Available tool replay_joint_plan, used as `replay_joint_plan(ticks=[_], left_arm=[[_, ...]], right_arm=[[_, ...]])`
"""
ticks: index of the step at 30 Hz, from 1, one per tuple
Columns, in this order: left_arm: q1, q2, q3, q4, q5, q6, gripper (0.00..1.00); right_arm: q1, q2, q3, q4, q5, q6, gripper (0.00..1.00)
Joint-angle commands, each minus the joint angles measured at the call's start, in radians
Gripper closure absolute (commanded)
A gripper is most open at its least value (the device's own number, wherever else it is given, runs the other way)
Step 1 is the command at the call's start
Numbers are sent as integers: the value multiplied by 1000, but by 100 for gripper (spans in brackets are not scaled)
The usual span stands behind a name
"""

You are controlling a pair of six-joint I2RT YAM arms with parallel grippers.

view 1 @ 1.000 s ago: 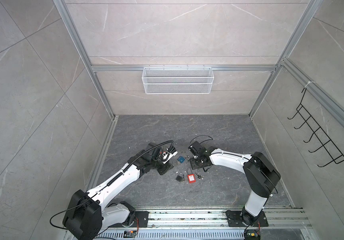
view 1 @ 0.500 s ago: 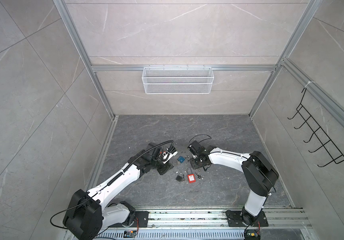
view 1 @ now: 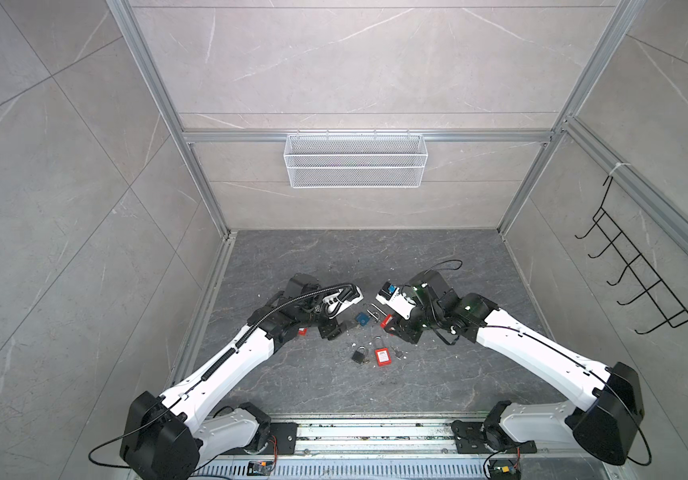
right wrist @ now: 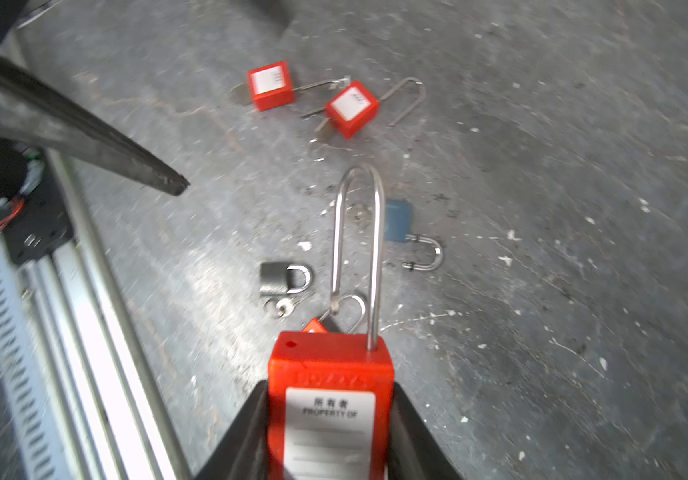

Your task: Lock with the key

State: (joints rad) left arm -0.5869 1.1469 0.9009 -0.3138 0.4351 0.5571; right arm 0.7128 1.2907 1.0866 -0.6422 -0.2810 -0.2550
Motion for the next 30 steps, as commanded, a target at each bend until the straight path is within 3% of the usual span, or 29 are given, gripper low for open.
replay_joint_plan(ticks=[1, 5, 11, 17, 22, 30], left_arm=[[-1, -15, 27, -5, 145, 135, 2], [-1, -14, 33, -11, 223, 165, 10], [-1, 31, 88, -113, 325, 207, 35], [-1, 59, 109, -162, 344, 228, 46], [-1, 89, 129, -196, 355, 240, 49], [-1, 100, 135, -200, 399, 242, 76]], right_arm=[[11, -45, -33, -32, -103, -104, 86], [24, -70, -45, -26, -147, -115, 86], [46, -89, -50, -24, -153, -138, 87], [60, -108, -50, -28, -156, -174, 88], [65, -120, -47, -25, -167, -192, 89], [71, -122, -33, -33, -161, -214, 89]])
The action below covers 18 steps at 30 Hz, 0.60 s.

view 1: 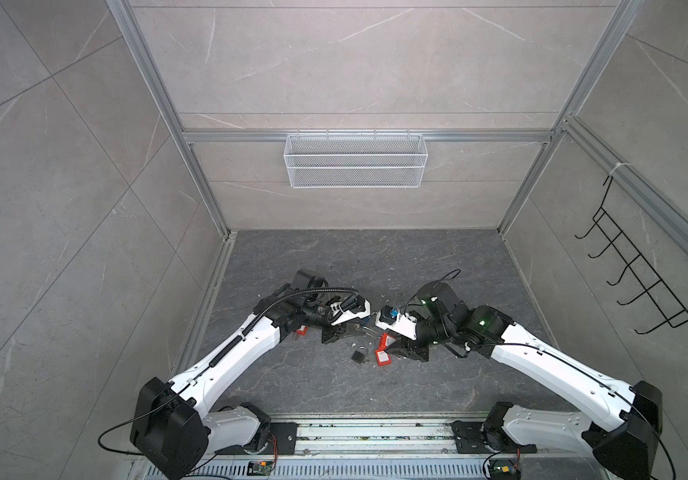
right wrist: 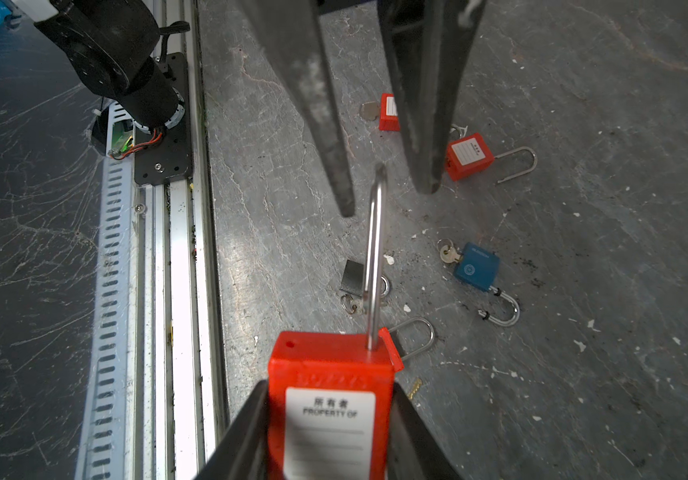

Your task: Lock with the key

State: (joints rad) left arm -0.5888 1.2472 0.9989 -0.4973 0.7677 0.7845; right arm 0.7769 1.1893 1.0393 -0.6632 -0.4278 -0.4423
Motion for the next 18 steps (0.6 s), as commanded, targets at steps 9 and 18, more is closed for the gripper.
replay_joint_plan(ticks=[9, 18], left_arm=[[0, -1, 35, -42, 108, 17, 98], [-1, 7, 36, -70, 120, 10, 100]], right_arm=[[9, -11, 38, -7, -12, -41, 89], [11, -19, 44, 3, -7, -60, 87]])
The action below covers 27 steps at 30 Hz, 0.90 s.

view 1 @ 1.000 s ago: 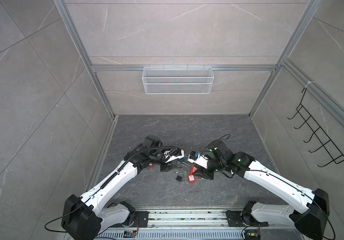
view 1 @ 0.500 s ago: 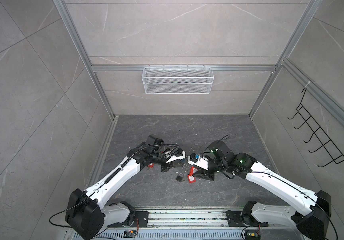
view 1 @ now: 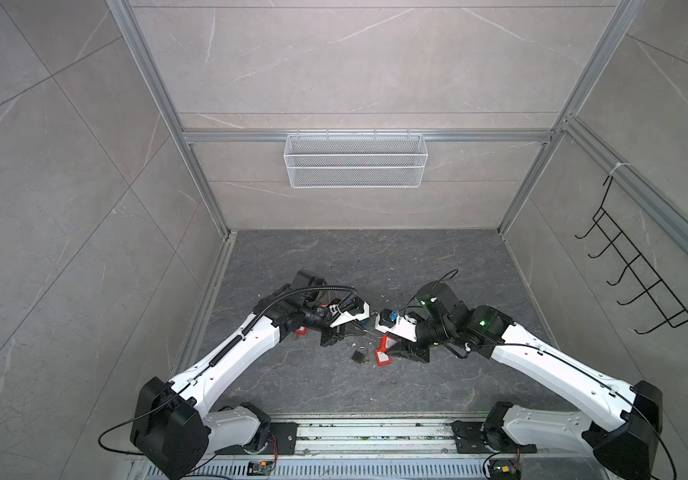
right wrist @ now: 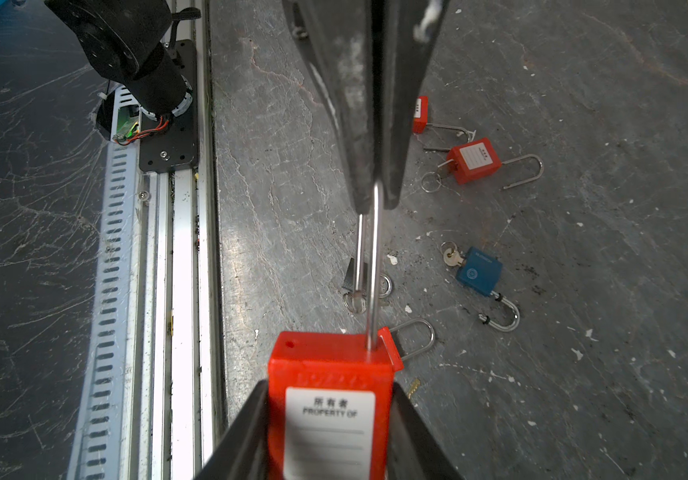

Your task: Lock with the key

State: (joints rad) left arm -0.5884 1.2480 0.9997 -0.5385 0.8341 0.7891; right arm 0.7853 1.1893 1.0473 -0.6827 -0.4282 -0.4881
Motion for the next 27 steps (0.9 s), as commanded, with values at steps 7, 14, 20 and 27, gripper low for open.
replay_joint_plan(ticks=[7, 14, 20, 27], left_arm=[[-1, -16, 44, -11, 53, -29, 100], [-3, -69, -12, 107, 69, -113, 100], [-23, -99, -39, 136, 73, -124, 100], [-56, -123, -49, 141, 73, -122, 100]], right_arm=[[3, -32, 33, -34, 39, -53, 55], [2, -77, 7, -75, 74, -46, 40], [2, -70, -15, -65, 131, -56, 41], [1, -34, 3, -65, 99, -87, 48]])
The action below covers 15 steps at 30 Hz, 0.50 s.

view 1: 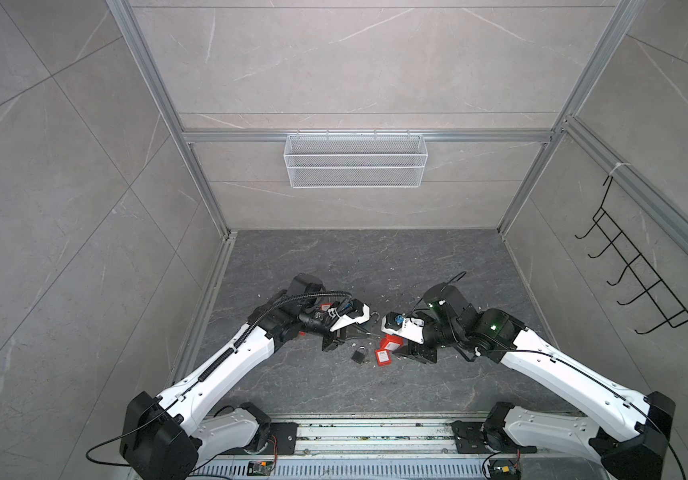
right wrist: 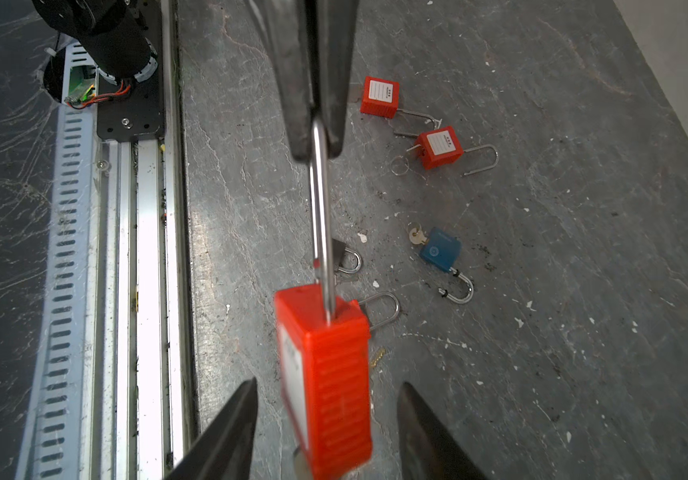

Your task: Lock with the key

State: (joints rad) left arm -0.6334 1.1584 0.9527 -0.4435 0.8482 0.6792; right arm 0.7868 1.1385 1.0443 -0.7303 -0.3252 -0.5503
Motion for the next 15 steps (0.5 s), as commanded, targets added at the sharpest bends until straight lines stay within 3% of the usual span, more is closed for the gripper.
replay_joint_plan(ticks=[1, 15], left_arm=[[-13, -35, -2, 49, 56, -12, 100], [-18, -31, 9, 35, 31, -3, 100]], right_arm=[[0, 22, 9, -21, -13, -28, 50], [0, 11, 34, -87, -124, -38, 79]])
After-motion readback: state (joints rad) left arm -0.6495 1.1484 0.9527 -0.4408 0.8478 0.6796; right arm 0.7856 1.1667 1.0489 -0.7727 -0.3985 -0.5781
